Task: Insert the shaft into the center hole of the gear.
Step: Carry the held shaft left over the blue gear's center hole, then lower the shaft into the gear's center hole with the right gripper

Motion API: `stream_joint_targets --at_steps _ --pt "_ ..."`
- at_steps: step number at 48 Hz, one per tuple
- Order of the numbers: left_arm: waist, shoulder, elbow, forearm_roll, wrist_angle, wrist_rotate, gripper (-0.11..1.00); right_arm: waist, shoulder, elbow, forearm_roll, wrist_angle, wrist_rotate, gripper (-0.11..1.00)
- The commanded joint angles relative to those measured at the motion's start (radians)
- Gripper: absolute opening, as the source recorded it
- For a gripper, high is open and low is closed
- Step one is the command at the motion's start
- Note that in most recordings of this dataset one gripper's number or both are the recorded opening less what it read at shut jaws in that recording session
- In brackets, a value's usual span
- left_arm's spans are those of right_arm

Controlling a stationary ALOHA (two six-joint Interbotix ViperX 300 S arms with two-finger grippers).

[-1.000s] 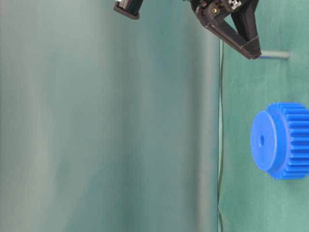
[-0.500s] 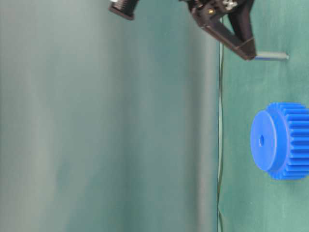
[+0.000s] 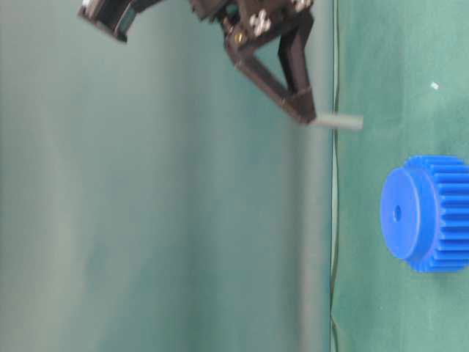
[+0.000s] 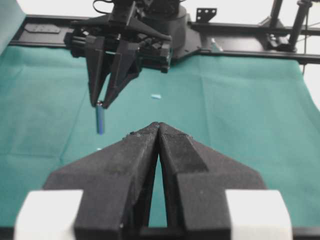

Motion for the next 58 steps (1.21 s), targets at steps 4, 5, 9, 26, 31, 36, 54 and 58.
stream_joint_targets --at_steps 4,5,9,26,31,36,54,58 --pt "0.003 0.006 -0.023 0.002 -0.006 0.0 0.02 0.018 0.044 -0.098 -0.012 0.025 -0.002 0.16" --pt "0.003 0.006 -0.023 0.002 -0.006 0.0 0.02 0.02 0.052 -0.11 -0.015 0.029 -0.002 0.16" --pt "0.003 0.006 -0.025 0.003 -0.006 0.0 0.02 0.028 0.089 -0.163 -0.023 0.057 -0.002 0.16" --pt "0.003 0.006 -0.023 0.003 0.009 0.0 0.02 0.035 0.163 -0.25 -0.025 0.087 -0.003 0.16" --pt "0.003 0.006 -0.023 0.003 0.009 0.0 0.02 0.035 0.179 -0.252 -0.023 0.086 -0.002 0.16" --pt "0.003 0.006 -0.023 0.003 0.009 0.002 0.02 0.034 0.204 -0.255 -0.023 0.078 0.002 0.16" --pt "0.003 0.006 -0.023 0.003 0.009 0.0 0.02 0.035 0.213 -0.256 -0.021 0.015 0.002 0.16" --pt "0.003 0.006 -0.023 0.003 0.009 0.0 0.02 0.037 0.213 -0.258 -0.023 0.002 0.003 0.16"
